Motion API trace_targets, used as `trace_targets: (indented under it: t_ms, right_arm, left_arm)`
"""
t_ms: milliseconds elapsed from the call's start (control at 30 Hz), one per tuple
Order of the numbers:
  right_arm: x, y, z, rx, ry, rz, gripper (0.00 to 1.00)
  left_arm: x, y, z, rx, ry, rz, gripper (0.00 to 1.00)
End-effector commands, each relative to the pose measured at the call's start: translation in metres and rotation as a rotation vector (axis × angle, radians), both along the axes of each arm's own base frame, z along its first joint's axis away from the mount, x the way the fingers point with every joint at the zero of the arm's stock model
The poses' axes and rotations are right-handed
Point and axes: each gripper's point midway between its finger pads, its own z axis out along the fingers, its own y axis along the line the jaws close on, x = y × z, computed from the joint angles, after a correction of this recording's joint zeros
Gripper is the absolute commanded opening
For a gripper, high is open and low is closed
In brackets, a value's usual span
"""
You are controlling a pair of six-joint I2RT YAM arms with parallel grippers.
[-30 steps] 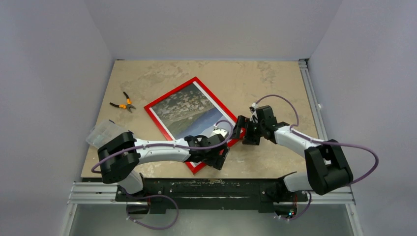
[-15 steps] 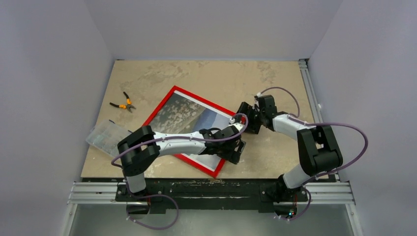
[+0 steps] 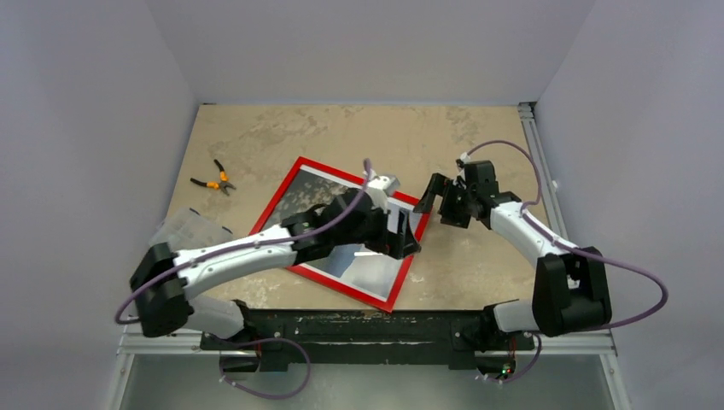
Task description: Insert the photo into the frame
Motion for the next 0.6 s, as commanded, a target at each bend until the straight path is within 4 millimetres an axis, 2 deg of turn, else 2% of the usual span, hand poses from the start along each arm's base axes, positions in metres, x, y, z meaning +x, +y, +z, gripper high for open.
trace_targets:
  t_ms: [0, 133, 267, 367, 400, 567]
  right_arm:
    - [-0.038, -0.001, -0.009, -0.112, 0.049, 0.048, 0.97]
    - [-0.066, 0.011, -0.019, -0.229, 0.084, 0.103, 0.94]
    - [-0.082, 0.017, -0.036, -0.292, 0.107, 0.120, 0.87]
    - [-0.092, 0.022, -0.053, -0.326, 0.135, 0.141, 0.73]
    - [-0.094, 0.024, -0.056, -0.333, 0.143, 0.148, 0.72]
    - [-0.091, 0.025, -0.065, -0.356, 0.140, 0.145, 0.54]
  left_arm:
    - [0.018, 0.039, 0.067, -0.190, -0.058, 0.139, 0.95]
    - [0.026, 0.094, 0.087, -0.172, -0.091, 0.301, 0.97]
    - [0.024, 0.144, 0.102, -0.149, -0.126, 0.437, 0.97]
    - [0.021, 0.167, 0.106, -0.140, -0.145, 0.488, 0.97]
    - [0.019, 0.171, 0.107, -0.139, -0.151, 0.497, 0.98]
    - [0.016, 0.185, 0.103, -0.125, -0.157, 0.523, 0.98]
